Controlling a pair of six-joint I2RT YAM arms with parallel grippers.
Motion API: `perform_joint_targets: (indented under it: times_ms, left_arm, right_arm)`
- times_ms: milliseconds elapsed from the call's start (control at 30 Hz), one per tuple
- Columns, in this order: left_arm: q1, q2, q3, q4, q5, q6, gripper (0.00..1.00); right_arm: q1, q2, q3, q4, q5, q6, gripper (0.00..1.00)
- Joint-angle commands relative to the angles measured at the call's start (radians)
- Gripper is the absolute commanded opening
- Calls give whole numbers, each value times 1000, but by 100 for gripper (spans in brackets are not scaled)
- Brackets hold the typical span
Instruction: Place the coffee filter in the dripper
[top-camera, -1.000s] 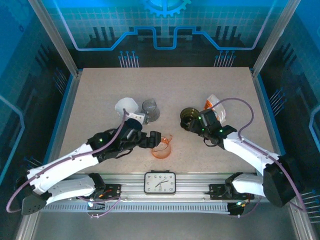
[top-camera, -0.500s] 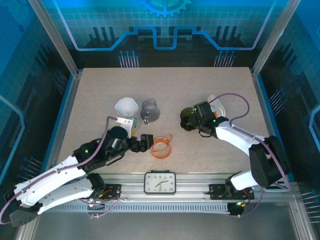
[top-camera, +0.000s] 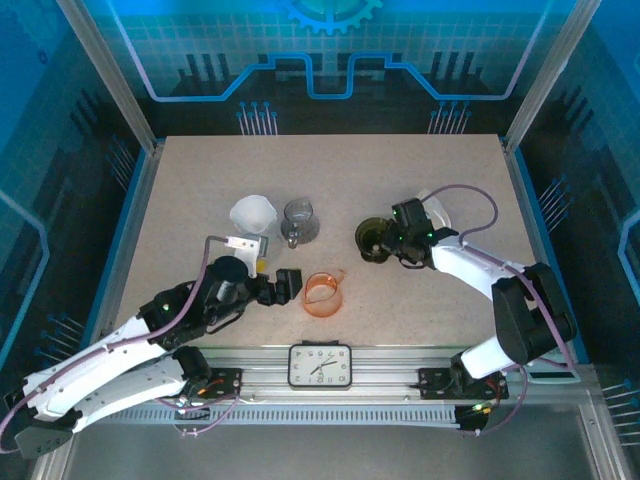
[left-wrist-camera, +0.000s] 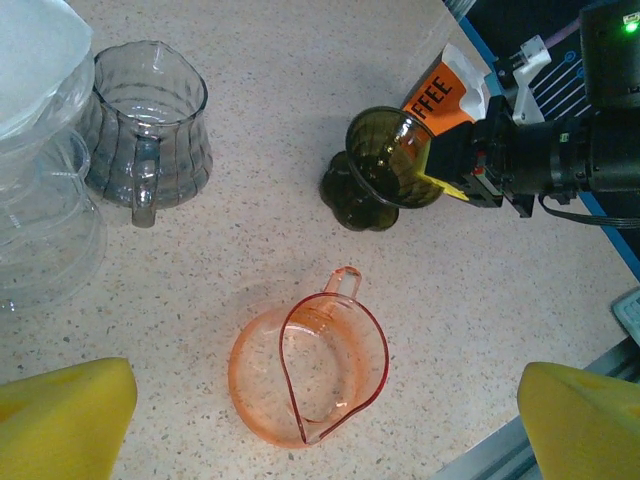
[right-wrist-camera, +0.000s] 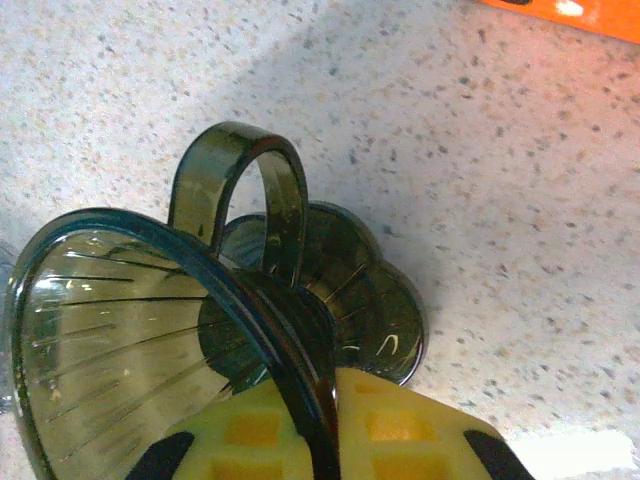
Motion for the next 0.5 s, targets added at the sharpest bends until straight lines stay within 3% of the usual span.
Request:
perform_joint_targets:
  times_ms: [0, 467]
  left_arm:
    - [-3, -14, -17, 6, -29, 12, 99]
    - [-3, -18, 3, -33, -79, 1, 99]
  right_arm:
    - [-28, -69, 15, -65, -60, -79, 0]
    - [4, -346, 113, -352, -412, -301, 0]
